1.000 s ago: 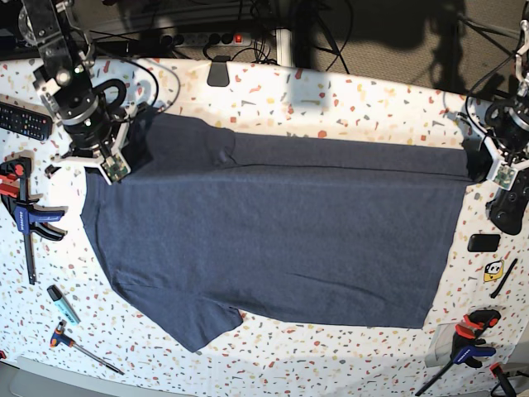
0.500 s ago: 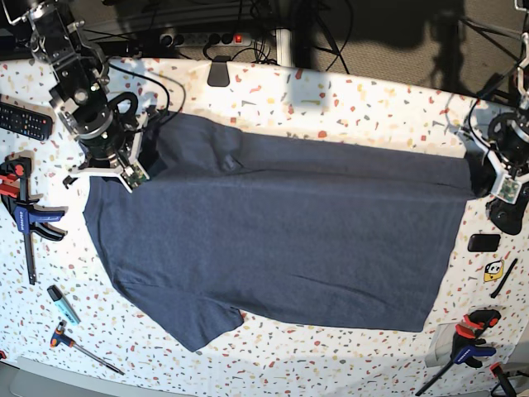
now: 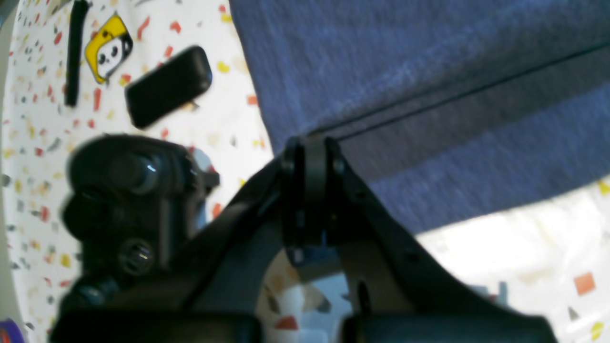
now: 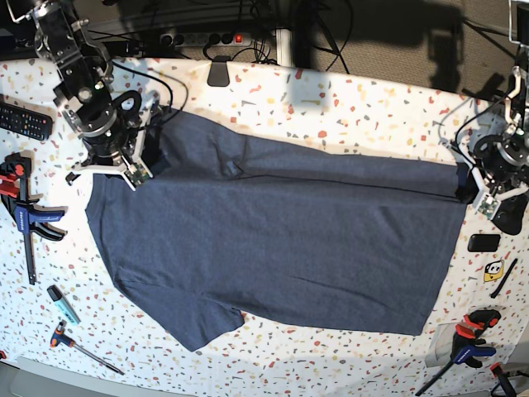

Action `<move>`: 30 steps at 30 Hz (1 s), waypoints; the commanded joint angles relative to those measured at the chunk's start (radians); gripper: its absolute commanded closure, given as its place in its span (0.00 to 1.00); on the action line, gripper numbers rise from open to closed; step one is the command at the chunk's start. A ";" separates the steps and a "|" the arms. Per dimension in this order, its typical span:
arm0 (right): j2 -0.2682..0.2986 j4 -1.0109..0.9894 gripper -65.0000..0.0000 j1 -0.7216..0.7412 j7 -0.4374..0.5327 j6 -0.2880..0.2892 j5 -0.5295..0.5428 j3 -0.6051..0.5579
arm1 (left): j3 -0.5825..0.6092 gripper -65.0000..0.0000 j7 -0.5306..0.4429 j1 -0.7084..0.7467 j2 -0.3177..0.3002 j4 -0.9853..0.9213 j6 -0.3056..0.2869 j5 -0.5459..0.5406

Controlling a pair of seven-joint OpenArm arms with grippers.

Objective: Fold the T-shirt properly
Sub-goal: 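Regrasp the shirt edge with both grippers, adjusting grip positions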

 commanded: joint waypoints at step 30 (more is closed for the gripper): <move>0.013 0.152 0.68 -0.063 -0.091 -0.268 -0.021 0.010 | -0.012 0.59 0.161 -0.078 -0.091 0.028 0.080 -0.361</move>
